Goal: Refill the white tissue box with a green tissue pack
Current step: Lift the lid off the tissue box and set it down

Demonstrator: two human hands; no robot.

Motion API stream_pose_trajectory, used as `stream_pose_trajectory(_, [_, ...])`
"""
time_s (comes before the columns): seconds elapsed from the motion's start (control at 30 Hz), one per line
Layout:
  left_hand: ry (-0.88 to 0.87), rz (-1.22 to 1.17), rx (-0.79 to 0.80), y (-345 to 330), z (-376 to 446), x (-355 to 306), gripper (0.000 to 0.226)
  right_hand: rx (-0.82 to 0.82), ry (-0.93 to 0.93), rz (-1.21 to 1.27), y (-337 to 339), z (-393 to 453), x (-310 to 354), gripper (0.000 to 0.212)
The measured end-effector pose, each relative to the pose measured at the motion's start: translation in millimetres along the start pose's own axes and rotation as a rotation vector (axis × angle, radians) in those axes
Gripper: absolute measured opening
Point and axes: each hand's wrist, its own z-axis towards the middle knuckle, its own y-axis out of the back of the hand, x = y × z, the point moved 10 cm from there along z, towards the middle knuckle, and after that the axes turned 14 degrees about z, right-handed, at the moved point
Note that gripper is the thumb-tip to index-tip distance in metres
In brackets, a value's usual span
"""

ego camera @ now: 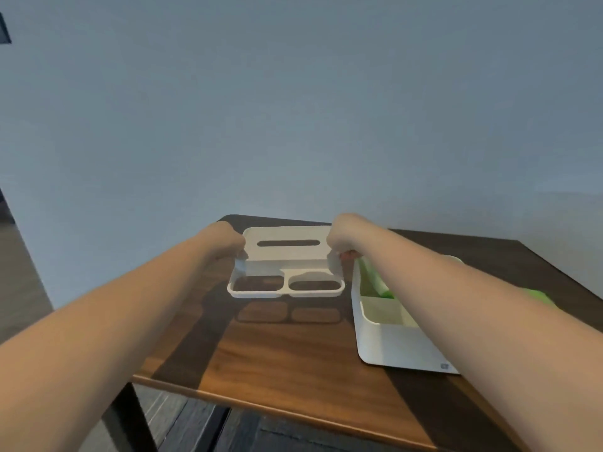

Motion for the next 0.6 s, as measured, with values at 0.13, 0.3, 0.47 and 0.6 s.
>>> stream_pose_trajectory(0.13, [0.030, -0.002, -0.014, -9, 12, 15, 0.011, 0.072, -0.030, -0.099, -32, 20, 9, 0.030])
stream_pose_trajectory(0.3, [0.039, 0.038, 0.022, -40, 25, 21, 0.028, 0.164, -0.147, -0.104, -52, 27, -1, 0.031])
stream_pose_trajectory(0.47, [0.044, 0.083, 0.047, -57, 35, 22, 0.027, 0.173, -0.154, -0.193, -60, 34, 0, 0.034])
stream_pose_trajectory(0.6, [0.047, 0.090, 0.012, -59, 43, 27, 0.012, 0.191, -0.149, -0.230, -73, 43, -1, 0.032])
